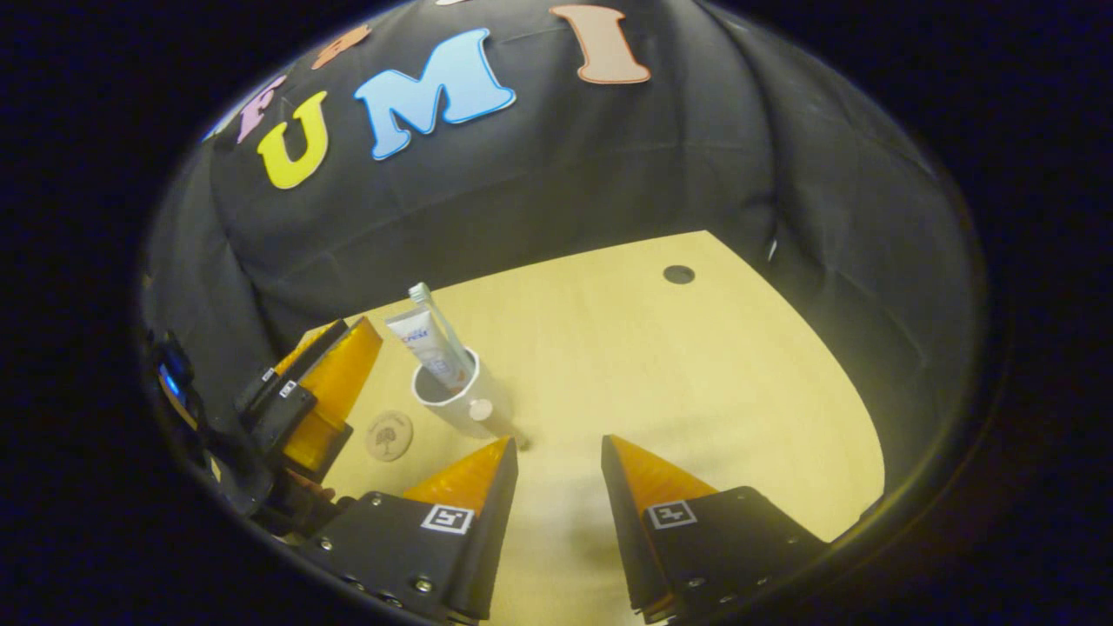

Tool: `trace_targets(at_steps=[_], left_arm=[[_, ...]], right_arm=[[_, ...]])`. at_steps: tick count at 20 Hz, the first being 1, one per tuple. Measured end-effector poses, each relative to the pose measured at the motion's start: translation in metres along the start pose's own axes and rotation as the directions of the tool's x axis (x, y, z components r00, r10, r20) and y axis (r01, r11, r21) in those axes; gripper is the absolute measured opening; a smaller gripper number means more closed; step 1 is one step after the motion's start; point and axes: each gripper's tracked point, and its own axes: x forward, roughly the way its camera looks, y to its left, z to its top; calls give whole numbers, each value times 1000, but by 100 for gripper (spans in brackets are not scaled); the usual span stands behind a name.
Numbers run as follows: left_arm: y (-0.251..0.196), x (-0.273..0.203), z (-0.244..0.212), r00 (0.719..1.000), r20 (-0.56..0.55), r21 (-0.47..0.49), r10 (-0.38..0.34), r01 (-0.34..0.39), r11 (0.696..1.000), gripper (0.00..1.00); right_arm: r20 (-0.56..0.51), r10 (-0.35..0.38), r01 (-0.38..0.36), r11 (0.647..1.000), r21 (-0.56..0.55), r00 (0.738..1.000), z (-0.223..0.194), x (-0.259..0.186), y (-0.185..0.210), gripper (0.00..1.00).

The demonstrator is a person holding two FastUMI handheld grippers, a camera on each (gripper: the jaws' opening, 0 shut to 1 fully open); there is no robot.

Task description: Put the toothbrush and toothpaste on the desktop into the cup, then pick up the cup and place it on the coaster on the desktop.

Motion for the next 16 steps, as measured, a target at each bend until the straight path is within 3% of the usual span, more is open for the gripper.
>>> trace_targets(at_steps=[6,11,13,16], left_arm=[[30,-26,-11,997,-49,-23,61,-62,998,49],[39,-42,-28,991,-118,-80,66,-76,994,50],[45,-52,-32,988,-134,-98,82,-96,991,70],[55,-63,-38,982,-157,-109,108,-126,986,76]], right_arm=[[-85,71,-85,981,-177,994,3,16,22,57],[-156,116,-155,949,-274,981,8,33,40,57],[-187,115,-172,930,-324,975,10,41,45,58],[-244,112,-204,897,-392,963,10,53,49,58]])
